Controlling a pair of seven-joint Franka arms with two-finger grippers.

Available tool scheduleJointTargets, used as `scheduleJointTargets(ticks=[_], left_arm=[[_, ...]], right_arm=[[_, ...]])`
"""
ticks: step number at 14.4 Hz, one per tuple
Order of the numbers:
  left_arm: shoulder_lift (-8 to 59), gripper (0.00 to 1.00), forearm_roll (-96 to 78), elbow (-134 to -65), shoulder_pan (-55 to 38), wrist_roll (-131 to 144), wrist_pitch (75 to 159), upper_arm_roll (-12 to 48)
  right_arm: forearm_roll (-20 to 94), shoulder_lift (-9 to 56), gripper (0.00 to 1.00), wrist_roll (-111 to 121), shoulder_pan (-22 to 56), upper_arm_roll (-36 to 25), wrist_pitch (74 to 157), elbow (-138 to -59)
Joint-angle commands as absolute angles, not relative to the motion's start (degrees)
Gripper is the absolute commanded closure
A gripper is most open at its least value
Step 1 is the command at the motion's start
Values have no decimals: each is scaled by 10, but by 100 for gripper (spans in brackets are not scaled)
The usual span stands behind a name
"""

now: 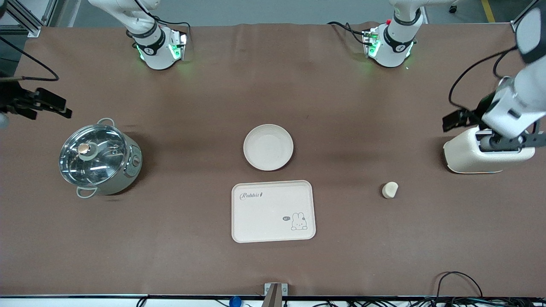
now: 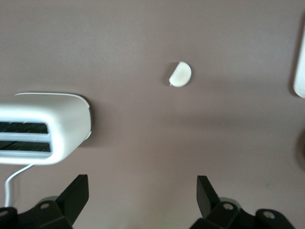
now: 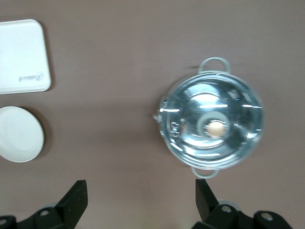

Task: Place bun in plate and plate on tray
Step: 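Reach the left gripper to the bun while the right gripper moves out, then grasp the bun with the left gripper while the right gripper nears the plate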

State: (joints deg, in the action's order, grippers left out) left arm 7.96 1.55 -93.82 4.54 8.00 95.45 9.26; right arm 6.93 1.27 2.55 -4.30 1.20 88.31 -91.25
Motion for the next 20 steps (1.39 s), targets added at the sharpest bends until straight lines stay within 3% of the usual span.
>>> scheduleJointTargets(ticks=[1, 9, 12, 16, 20], left_arm=[[121, 0, 23, -969, 51, 118, 1039, 94], [267, 0, 17, -1003, 43, 176, 1244, 102], [324, 0, 16, -1002, 31, 194, 1302, 103], [365, 1, 16, -1003, 18, 218, 1337, 103], [381, 36, 16, -1003, 19, 217, 1337, 103]], right_arm=[[97, 28, 0, 29, -36, 12, 904, -951], [117, 115, 0, 14, 18, 12, 950, -952], [199, 161, 0, 16, 21, 14, 972, -947], [189, 205, 0, -25, 76, 13, 1045, -943], [209, 228, 0, -31, 99, 15, 1074, -945]])
